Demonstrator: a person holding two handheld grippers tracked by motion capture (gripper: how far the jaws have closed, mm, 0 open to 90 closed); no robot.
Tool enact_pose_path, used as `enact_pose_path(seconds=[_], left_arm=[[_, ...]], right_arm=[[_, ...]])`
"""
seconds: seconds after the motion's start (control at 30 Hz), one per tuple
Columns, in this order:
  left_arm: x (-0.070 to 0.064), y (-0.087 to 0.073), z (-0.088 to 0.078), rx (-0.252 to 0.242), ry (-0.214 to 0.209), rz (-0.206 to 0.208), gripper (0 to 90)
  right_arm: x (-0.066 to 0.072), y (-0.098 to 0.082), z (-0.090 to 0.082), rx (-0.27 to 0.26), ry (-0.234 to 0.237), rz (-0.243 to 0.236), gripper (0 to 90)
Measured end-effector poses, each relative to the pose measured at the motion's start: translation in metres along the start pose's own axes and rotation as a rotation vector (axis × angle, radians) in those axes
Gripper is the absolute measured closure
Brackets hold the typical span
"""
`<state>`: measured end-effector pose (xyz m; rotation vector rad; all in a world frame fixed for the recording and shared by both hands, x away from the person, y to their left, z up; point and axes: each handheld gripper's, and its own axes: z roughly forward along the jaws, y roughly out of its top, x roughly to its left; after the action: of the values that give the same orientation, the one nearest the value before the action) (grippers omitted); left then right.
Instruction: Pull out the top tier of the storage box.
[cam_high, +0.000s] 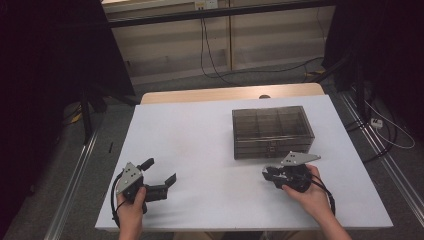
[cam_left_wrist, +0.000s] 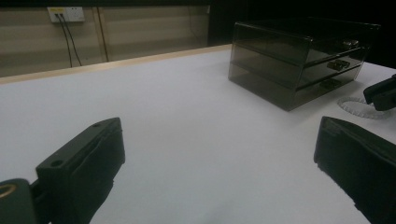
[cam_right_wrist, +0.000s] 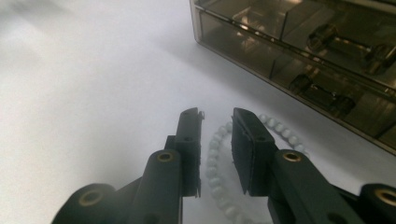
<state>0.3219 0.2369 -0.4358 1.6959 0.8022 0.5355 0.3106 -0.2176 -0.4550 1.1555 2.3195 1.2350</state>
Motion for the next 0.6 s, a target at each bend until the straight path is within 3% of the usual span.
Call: enact_pose_path(seconds=[0.2,0.33,0.5,0.6], left_arm=[[-0.001,0.0,0.001,0.005,-0.004,0.002,2.2],[0.0,0.0,0.0,0.003,0.002,0.001,2.2],[0.0,0.0,0.0,0.001,0.002,0.0,2.2],[-0.001,0.0,0.0,0.005,-0.001,0.006,2.2]], right_arm=[[0.0,-0.001,0.003,0.026,0.006,-0.003,77.5],[0.002,-0.002,0.01,0.074,0.006,-0.04,79.6],[0.004,-0.002,0.011,0.083,-0.018,-0.066,85.0],[0.003,-0.003,0.011,0.08,-0.012,-0.049,86.2]])
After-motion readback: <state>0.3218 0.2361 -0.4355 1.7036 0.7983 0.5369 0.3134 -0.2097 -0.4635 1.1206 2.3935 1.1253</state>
